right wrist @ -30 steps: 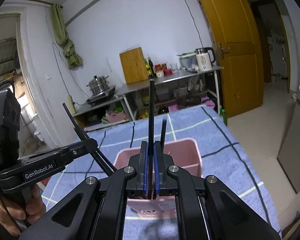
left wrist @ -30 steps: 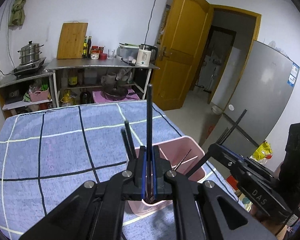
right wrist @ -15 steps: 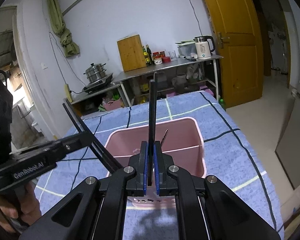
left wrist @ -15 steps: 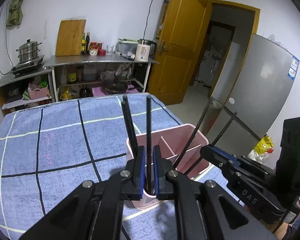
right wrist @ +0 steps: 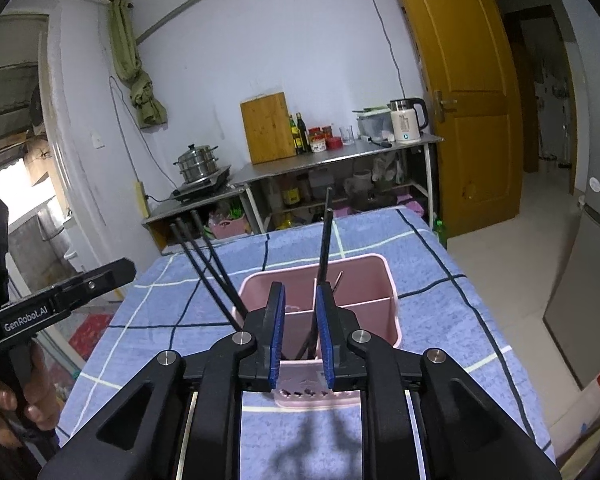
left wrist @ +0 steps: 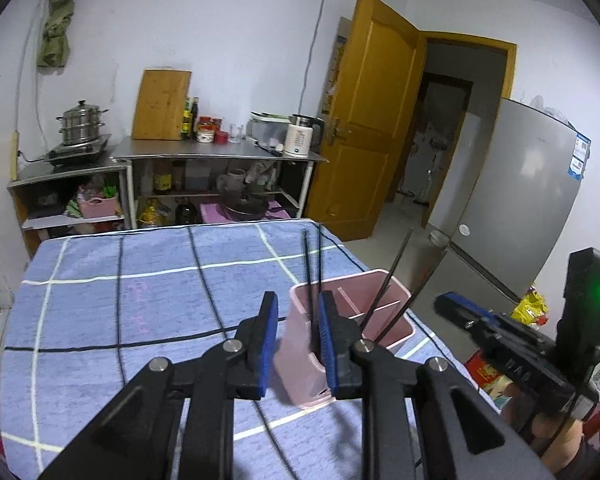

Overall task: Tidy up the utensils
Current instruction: 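Lower both chopsticks into the pink holder and open both tools, then move both open tools back over the remaining chopsticks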

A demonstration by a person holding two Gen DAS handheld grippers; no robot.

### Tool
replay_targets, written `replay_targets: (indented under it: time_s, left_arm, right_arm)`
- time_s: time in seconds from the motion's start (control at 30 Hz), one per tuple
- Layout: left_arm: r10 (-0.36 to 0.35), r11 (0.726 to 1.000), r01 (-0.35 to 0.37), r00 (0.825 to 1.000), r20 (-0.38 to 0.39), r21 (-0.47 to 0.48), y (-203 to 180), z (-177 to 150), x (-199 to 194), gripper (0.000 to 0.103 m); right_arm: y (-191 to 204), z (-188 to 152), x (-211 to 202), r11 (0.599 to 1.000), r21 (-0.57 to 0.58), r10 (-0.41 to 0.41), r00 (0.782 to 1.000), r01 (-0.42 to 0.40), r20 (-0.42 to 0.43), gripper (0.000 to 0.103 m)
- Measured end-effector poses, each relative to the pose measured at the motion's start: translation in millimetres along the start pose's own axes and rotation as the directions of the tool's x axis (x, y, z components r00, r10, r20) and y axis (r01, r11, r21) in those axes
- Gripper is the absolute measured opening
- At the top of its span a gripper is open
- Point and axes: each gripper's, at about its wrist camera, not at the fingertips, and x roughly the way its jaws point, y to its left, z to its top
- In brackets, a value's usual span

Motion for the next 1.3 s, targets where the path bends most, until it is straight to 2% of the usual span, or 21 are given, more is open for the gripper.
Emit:
replay_targets:
  time_s: [0.37, 0.7, 1.03, 1.3]
  left_arm:
    - [0.080, 0.996, -0.079, 0.997, 0.015, -0.037, 31.8, -35.5, -39.9, 0.022]
    - [0.123, 0.989, -0.123, 0.992, -0.002, -0.079, 49.9, -72.7, -57.7, 0.022]
    - [0.142, 0.978, -0.154, 0.985, -0.096, -0.138, 77.2, -115.7, -37.8, 0.022]
    - [0.141, 0.971, -0.172, 0.972, -0.186, -0.167, 92.5, -138.5, 0.8, 0.022]
  right_arm:
    - [26.0, -17.5, -19.5, 0.998, -0.034, 0.045, 0.999, -0.045, -0.008, 0.017]
    - [44.6, -38.6, -19.0, 0.996, -0.060, 0.068, 0.997, -0.071, -0.046, 0.017]
    - [63.2, -70.4, 1.0, 0.991, -0.076, 0.100, 0.986, -0.111, -0.132, 0.017]
    - [72.4, -88.3, 24.0, 0.987, -0.085, 0.118, 0.972, -0.138, -0.202, 0.017]
